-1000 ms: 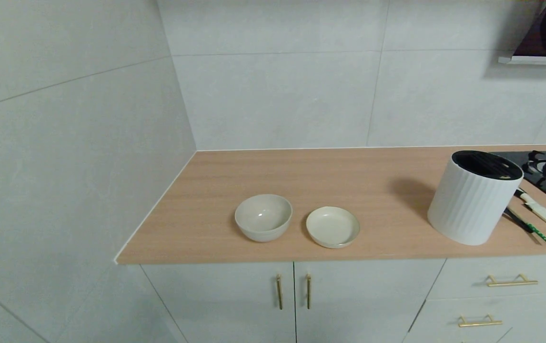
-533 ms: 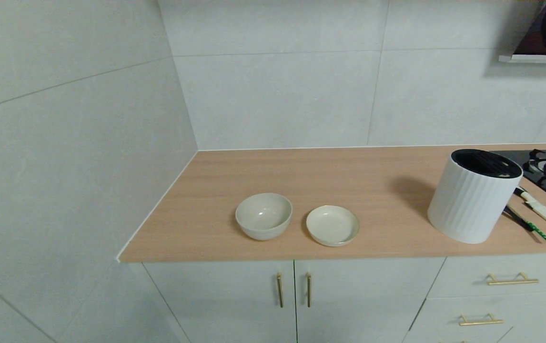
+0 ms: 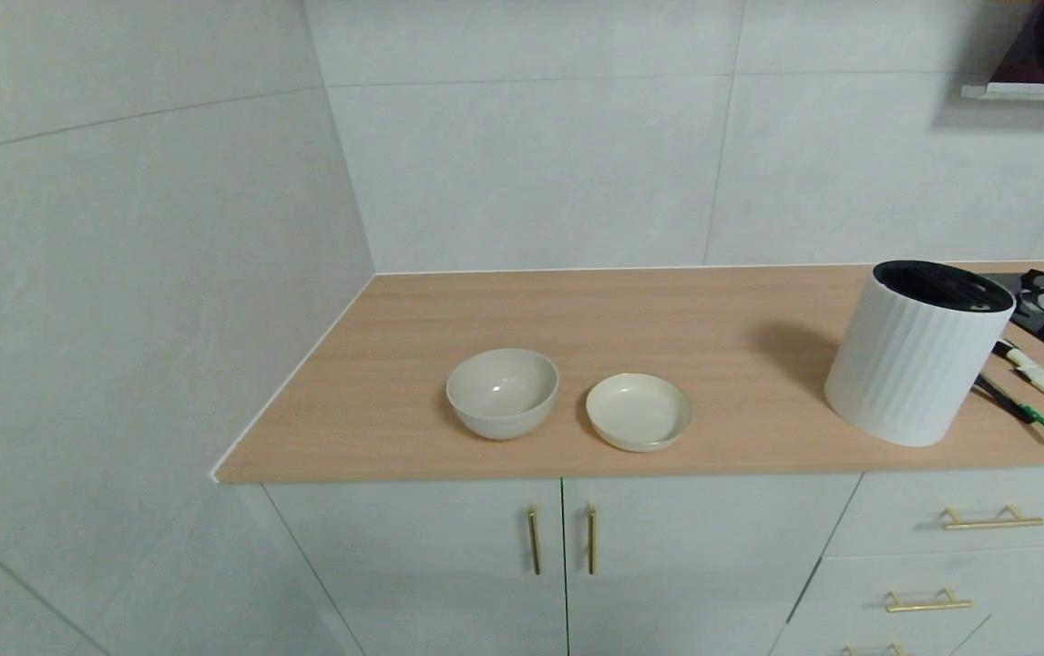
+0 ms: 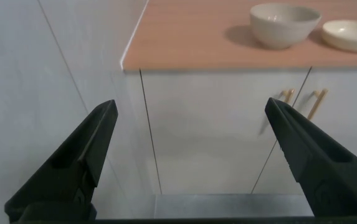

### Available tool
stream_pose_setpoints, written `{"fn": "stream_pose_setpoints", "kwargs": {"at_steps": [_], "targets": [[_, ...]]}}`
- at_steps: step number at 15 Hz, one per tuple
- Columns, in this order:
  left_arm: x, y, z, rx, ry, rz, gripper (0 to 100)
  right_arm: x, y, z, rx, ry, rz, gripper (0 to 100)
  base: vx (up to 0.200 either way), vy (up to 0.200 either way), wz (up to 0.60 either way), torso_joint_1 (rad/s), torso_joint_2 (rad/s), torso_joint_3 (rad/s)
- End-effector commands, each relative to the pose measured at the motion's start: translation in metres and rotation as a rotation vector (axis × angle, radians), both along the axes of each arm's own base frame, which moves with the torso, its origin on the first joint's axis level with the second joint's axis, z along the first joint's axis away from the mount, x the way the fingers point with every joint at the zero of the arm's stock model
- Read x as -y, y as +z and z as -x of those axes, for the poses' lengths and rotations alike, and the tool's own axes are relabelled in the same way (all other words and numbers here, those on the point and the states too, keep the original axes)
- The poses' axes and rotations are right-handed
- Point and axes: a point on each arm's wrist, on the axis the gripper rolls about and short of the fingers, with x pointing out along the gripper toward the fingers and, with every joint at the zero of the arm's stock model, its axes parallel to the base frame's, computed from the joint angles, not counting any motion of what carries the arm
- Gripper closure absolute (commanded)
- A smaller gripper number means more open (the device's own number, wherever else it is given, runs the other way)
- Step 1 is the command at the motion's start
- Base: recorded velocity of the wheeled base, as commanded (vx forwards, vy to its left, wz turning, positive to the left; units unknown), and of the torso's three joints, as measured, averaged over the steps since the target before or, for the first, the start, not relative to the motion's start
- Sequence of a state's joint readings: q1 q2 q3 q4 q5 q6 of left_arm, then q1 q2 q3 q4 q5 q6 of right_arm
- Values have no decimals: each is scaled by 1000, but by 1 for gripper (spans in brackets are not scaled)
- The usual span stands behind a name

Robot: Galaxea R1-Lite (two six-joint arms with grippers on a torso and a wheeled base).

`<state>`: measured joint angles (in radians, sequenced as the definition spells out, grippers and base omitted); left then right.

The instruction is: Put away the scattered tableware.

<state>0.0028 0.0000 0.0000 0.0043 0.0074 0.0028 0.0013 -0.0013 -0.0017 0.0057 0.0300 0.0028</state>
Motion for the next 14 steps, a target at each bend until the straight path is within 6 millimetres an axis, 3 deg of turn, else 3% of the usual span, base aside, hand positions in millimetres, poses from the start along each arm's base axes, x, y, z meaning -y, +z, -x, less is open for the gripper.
{"fn": "stream_pose_setpoints", "kwargs": {"at_steps": [1, 14], "targets": [[0, 0, 0, 0, 1, 0, 0, 0, 0, 0, -2, 1, 0, 0, 0, 0, 0, -261, 569, 300], [0, 0, 0, 0, 1, 1, 0, 0, 0, 0, -2, 1, 0, 0, 0, 0, 0, -223, 520, 295]]}}
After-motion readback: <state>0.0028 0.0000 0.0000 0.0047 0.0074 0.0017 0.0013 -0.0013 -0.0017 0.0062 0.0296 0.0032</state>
